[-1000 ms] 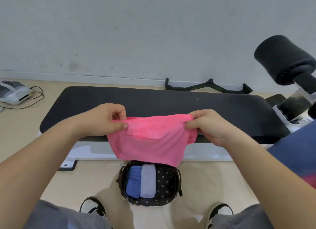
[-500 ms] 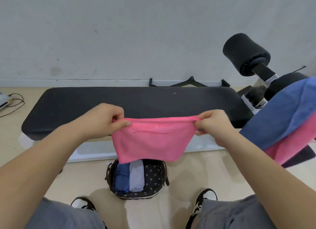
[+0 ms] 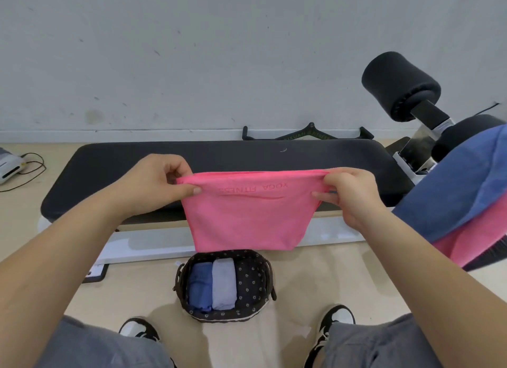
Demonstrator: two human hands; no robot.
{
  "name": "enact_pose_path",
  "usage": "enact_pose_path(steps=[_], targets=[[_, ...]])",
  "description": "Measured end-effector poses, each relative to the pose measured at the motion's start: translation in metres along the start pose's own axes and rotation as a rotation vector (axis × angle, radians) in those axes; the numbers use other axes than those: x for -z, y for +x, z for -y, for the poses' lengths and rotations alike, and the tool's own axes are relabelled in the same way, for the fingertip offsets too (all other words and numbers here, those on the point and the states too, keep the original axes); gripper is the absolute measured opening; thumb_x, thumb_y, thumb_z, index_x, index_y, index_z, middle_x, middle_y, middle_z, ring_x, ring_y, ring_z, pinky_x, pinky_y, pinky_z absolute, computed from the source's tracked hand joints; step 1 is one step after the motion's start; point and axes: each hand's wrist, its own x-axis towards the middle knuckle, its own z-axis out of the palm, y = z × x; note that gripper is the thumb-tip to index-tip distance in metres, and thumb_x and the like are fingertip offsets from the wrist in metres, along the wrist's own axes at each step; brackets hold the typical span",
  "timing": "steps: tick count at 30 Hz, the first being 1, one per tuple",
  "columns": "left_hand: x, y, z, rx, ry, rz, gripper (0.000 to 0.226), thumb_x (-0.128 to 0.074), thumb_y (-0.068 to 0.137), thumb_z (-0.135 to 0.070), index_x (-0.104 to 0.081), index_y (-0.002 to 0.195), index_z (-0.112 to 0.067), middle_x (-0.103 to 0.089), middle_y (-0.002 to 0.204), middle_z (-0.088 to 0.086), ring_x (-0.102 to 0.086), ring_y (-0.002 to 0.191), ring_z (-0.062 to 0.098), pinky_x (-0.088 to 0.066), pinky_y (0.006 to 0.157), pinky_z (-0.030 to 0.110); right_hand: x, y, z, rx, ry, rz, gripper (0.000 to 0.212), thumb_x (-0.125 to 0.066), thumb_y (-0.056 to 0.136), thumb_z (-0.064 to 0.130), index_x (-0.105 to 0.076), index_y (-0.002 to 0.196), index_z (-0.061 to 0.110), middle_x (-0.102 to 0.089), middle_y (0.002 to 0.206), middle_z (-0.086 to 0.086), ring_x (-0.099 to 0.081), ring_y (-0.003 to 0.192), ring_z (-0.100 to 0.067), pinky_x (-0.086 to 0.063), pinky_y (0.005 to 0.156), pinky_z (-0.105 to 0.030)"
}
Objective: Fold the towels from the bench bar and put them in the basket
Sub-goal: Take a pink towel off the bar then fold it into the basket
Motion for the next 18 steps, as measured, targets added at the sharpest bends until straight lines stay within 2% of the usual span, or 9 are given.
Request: enact_pose_path(steps=[2,4,5,7,9,10,13,15,18], targets=[[0.001,0.001,0.002,0.043,-0.053,-0.080,0.018,-0.088,0.080,-0.029,-0.071,0.078,-0.022,-0.074,0.078,-0.007,-0.065,0.070,0.009,-0.053,0.068,0.028,-0.004,0.002,0.001,-0.070,0.187,0.037,0.014,-0.058,0.086,-0.015,-0.071,0.089,-0.009,-0.064,0.099,-0.019,-0.071,0.076,-0.028,-0.064,0.074,-0.038],[0.001,0.003,0.004,0.110,-0.117,-0.134,0.020,-0.089,0.079,-0.030,-0.071,0.079,-0.019,-0.075,0.080,-0.003,-0.069,0.078,0.019,-0.059,0.073,0.037,-0.005,0.004,-0.001,-0.077,0.238,0.041,0.015,-0.060,0.087,-0.015,-0.071,0.096,-0.012,-0.067,0.105,-0.021,-0.073,0.085,-0.029,-0.063,0.076,-0.035],[0.002,0.003,0.004,0.135,-0.139,-0.148,0.021,-0.089,0.078,-0.029,-0.071,0.079,-0.017,-0.076,0.081,0.000,-0.070,0.082,0.025,-0.061,0.078,0.044,-0.006,0.004,-0.002,-0.047,0.186,0.030,0.016,-0.062,0.085,-0.014,-0.073,0.096,-0.009,-0.071,0.105,-0.021,-0.075,0.087,-0.029,-0.064,0.078,-0.035],[0.002,0.003,0.004,0.157,-0.155,-0.166,0.023,-0.089,0.078,-0.026,-0.070,0.079,-0.013,-0.076,0.083,0.005,-0.070,0.088,0.034,-0.060,0.084,0.054,-0.006,0.005,-0.004,0.121,-0.157,-0.027,0.023,-0.063,0.081,-0.010,-0.079,0.089,0.004,-0.077,0.091,-0.014,-0.075,0.080,-0.023,-0.062,0.074,-0.032],[0.002,0.002,0.002,0.164,-0.153,-0.180,0.026,-0.090,0.077,-0.025,-0.068,0.078,-0.011,-0.075,0.084,0.008,-0.069,0.088,0.038,-0.060,0.080,0.057,-0.009,0.002,-0.003,0.261,-0.478,-0.052,0.027,-0.059,0.077,-0.006,-0.078,0.077,0.013,-0.075,0.075,-0.002,-0.067,0.068,-0.017,-0.054,0.060,-0.026],[0.003,0.002,0.003,0.169,-0.151,-0.181,0.028,-0.090,0.076,-0.027,-0.067,0.076,-0.012,-0.074,0.083,0.010,-0.069,0.088,0.040,-0.060,0.077,0.059,-0.011,0.002,-0.003,0.258,-0.504,-0.060,0.026,-0.057,0.074,-0.006,-0.076,0.072,0.012,-0.073,0.071,-0.001,-0.066,0.067,-0.020,-0.054,0.059,-0.028],[0.005,0.002,0.002,0.193,-0.160,-0.157,0.034,-0.093,0.072,-0.029,-0.064,0.073,-0.011,-0.073,0.082,0.012,-0.068,0.086,0.041,-0.059,0.072,0.060,-0.014,0.004,-0.004,0.030,-0.166,-0.056,0.023,-0.050,0.073,-0.014,-0.070,0.072,-0.003,-0.070,0.081,-0.015,-0.074,0.079,-0.037,-0.066,0.073,-0.042],[0.007,0.003,0.001,0.212,-0.198,-0.124,0.037,-0.095,0.069,-0.025,-0.063,0.073,-0.007,-0.073,0.084,0.015,-0.067,0.080,0.037,-0.058,0.076,0.055,-0.014,0.001,0.001,-0.116,0.076,-0.041,0.025,-0.048,0.075,-0.020,-0.070,0.083,-0.010,-0.068,0.095,-0.019,-0.073,0.077,-0.036,-0.066,0.075,-0.038],[0.008,0.001,-0.002,0.211,-0.311,-0.071,0.038,-0.097,0.065,-0.016,-0.062,0.072,-0.004,-0.071,0.089,0.023,-0.065,0.073,0.021,-0.053,0.070,0.040,-0.008,-0.002,0.006,-0.134,0.196,0.001,0.028,-0.049,0.077,-0.022,-0.072,0.090,-0.013,-0.070,0.101,-0.021,-0.073,0.082,-0.032,-0.065,0.074,-0.031]])
